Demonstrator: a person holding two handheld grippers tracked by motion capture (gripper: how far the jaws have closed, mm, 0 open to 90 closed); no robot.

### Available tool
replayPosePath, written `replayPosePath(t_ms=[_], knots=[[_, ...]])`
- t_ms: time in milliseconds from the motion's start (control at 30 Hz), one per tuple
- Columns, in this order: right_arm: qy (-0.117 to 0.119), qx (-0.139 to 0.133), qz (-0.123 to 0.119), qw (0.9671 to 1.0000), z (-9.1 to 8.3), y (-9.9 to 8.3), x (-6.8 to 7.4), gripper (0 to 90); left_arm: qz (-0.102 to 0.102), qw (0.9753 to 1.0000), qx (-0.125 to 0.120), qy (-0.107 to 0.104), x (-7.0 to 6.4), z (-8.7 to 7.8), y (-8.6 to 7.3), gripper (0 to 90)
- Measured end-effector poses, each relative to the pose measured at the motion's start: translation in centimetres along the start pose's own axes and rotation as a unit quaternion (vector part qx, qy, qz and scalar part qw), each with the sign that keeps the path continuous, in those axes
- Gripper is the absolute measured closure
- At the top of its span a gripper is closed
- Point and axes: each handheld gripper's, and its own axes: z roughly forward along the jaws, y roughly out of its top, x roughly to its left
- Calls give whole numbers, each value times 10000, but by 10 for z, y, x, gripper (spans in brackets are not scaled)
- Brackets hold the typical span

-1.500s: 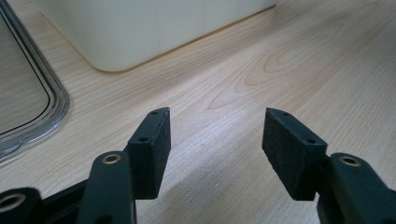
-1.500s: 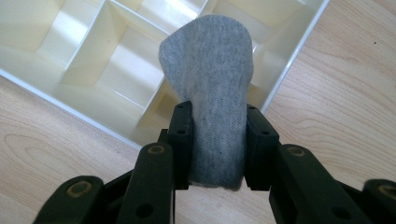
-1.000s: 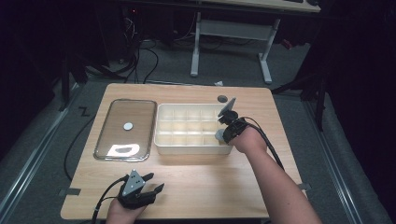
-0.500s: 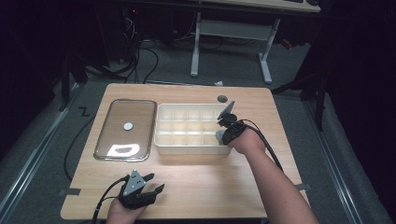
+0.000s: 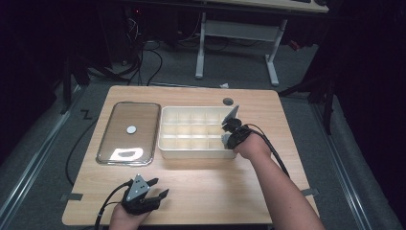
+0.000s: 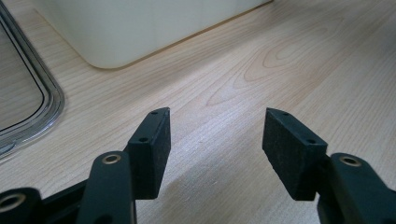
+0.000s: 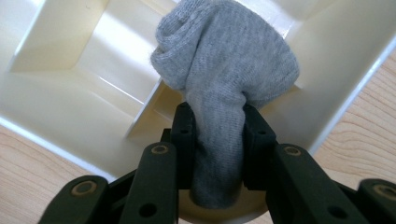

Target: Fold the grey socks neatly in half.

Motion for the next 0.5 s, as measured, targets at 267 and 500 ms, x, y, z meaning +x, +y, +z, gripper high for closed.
replayPosePath(t_ms=[267, 500], knots=[[67, -47, -30, 10000, -4, 0, 0, 646, 12, 10000, 19, -7, 0, 0, 0, 428], [101, -70, -11, 9999, -8, 1, 1, 609, -24, 10000, 24, -24, 1, 0, 0, 428]])
